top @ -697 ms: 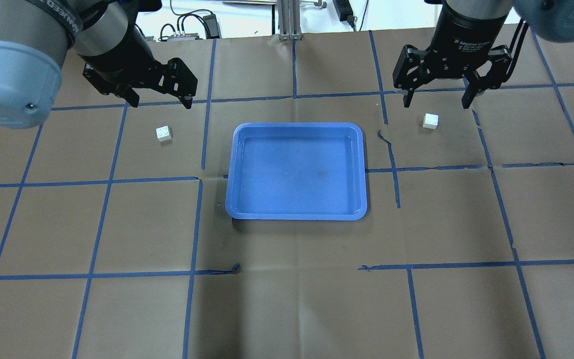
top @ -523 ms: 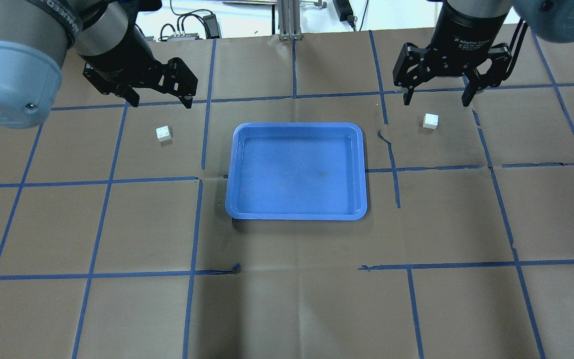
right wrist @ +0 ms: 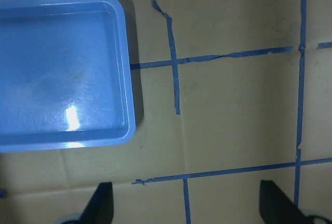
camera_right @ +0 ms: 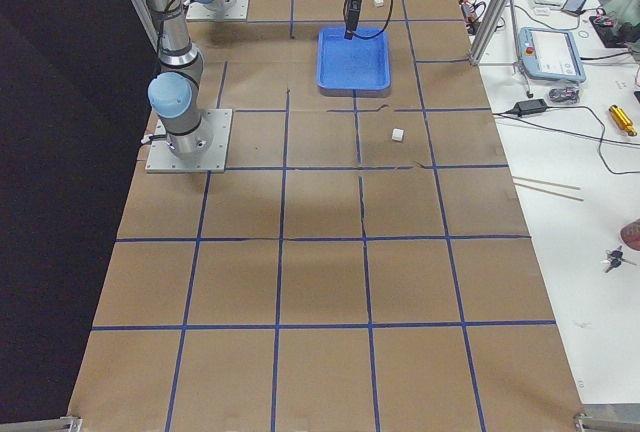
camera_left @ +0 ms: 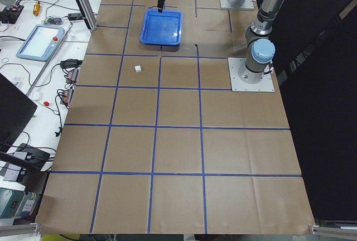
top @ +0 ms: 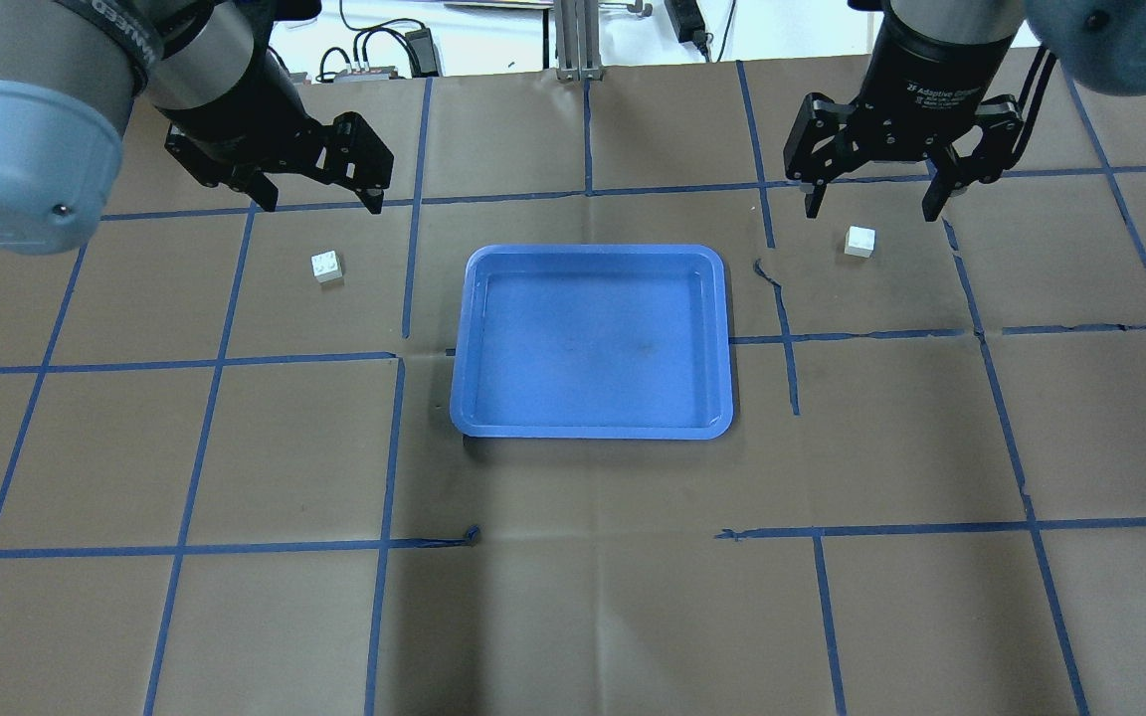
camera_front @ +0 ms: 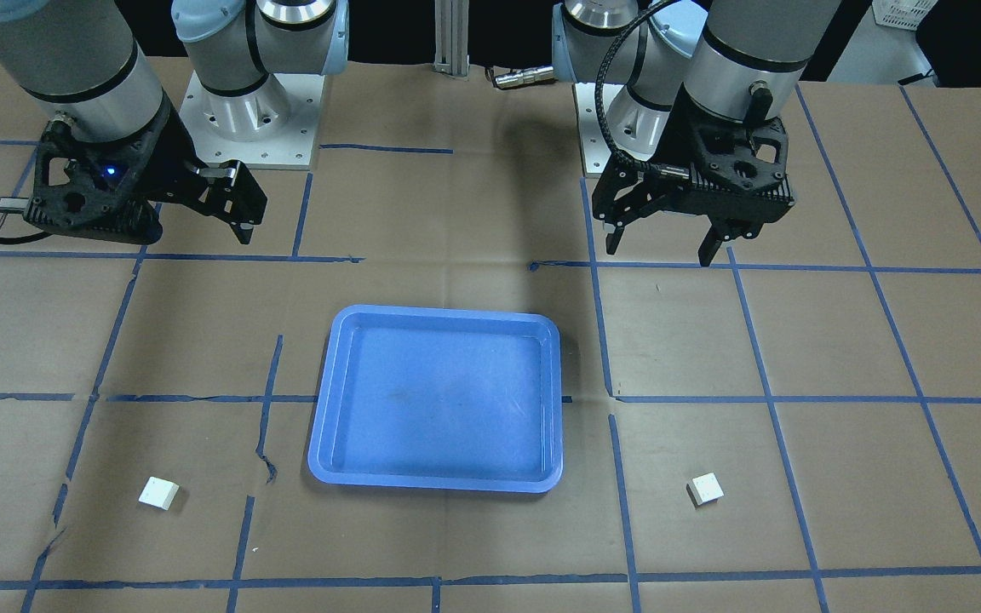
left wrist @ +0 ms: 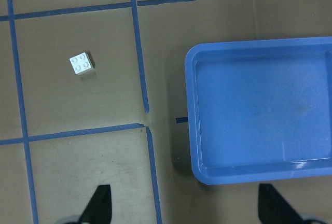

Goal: Assemble white blocks and place on blue tray

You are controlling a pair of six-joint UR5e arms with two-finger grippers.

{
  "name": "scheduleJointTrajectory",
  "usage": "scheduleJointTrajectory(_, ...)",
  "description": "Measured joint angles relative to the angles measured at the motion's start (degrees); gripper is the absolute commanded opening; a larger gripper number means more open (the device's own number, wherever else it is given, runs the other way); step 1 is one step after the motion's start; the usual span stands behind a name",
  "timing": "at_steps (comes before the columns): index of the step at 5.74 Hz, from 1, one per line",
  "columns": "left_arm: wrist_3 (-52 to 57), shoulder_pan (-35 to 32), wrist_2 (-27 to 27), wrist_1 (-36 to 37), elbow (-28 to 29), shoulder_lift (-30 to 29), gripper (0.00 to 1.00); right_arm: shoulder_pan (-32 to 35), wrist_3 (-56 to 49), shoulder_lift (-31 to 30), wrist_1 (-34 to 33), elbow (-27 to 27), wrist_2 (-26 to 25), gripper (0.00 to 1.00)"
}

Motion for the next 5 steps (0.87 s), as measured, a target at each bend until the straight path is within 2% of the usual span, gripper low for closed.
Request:
scheduleJointTrajectory(2, 2.68, 1.34, 0.15, 0.09, -0.05, -0.81, 0.99, 0.06, -1.23, -0.15, 0.11, -0.15, -0.12, 1.00)
scheduleJointTrajectory(3, 5.49, 3.16, 0.18, 1.06, -0.03, -2.83, 0.99, -0.09, -6.33, -0.15, 0.06, -0.43, -0.38, 1.00)
scheduleJointTrajectory(5, 16.59, 6.96, 0.04, 4.65, 0.05, -9.06, 0.99, -0.51, -27.08, 0.13, -0.56, -0.45, -0.78, 1.00)
